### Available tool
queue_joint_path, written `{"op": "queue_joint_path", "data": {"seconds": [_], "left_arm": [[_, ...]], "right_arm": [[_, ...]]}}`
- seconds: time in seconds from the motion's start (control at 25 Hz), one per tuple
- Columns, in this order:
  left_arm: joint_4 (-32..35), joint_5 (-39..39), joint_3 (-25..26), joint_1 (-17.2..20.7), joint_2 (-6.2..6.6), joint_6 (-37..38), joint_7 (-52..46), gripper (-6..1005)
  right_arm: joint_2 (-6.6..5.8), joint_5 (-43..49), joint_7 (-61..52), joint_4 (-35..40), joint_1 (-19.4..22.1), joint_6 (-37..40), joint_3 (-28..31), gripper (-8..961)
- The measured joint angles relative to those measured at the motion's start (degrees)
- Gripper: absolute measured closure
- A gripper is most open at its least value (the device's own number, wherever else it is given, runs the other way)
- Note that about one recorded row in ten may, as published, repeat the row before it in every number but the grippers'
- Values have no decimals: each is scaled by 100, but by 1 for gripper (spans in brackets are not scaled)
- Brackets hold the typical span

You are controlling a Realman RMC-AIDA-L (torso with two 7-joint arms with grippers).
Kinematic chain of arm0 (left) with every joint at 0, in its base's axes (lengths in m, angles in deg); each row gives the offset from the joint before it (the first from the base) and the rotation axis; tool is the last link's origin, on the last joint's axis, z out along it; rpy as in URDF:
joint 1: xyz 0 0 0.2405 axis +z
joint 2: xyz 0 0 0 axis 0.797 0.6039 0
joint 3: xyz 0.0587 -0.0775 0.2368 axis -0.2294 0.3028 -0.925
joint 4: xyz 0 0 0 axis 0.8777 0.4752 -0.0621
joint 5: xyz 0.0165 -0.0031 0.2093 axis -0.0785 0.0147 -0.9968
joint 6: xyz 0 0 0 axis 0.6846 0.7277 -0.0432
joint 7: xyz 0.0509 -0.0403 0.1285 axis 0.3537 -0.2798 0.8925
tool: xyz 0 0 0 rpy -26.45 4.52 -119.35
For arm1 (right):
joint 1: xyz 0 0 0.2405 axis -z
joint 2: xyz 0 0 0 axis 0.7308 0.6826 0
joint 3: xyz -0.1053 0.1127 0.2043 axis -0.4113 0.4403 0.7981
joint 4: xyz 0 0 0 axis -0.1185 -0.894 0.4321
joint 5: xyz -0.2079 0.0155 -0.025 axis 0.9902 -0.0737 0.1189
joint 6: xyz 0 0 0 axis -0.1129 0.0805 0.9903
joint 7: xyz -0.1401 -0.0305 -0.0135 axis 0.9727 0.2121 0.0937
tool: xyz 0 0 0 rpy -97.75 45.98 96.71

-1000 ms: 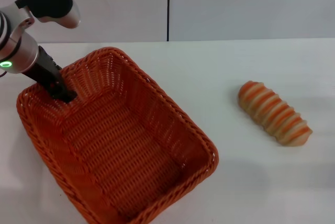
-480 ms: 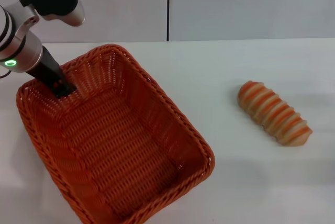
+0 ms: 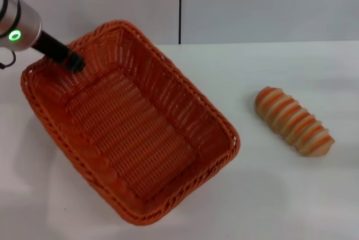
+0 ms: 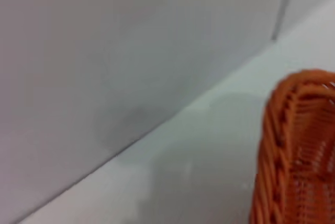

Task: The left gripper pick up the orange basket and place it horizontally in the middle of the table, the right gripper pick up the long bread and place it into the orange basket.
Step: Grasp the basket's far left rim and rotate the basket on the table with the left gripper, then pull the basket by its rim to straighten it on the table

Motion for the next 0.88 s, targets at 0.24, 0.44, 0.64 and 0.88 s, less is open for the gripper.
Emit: {"op": "queue_joint_path", "data": {"seconds": [0.24, 0.44, 0.64, 0.88], "left_arm": [[-34, 238, 574, -82, -4, 69, -1073, 757], [-269, 287, 1044, -87, -12, 258, -1097, 773], [-329, 263, 1317, 131, -11, 425, -1097, 776], [252, 318, 1623, 640, -17, 695, -1111, 794]], "right_arm": [[-612, 499, -67, -76, -482, -397, -112, 230], [-1106, 532, -36, -359, -887, -673, -646, 229], [-1328, 534, -53, -533, -1121, -693, -800, 229], [-1358, 588, -38, -752, -1438, -633, -956, 229]]}}
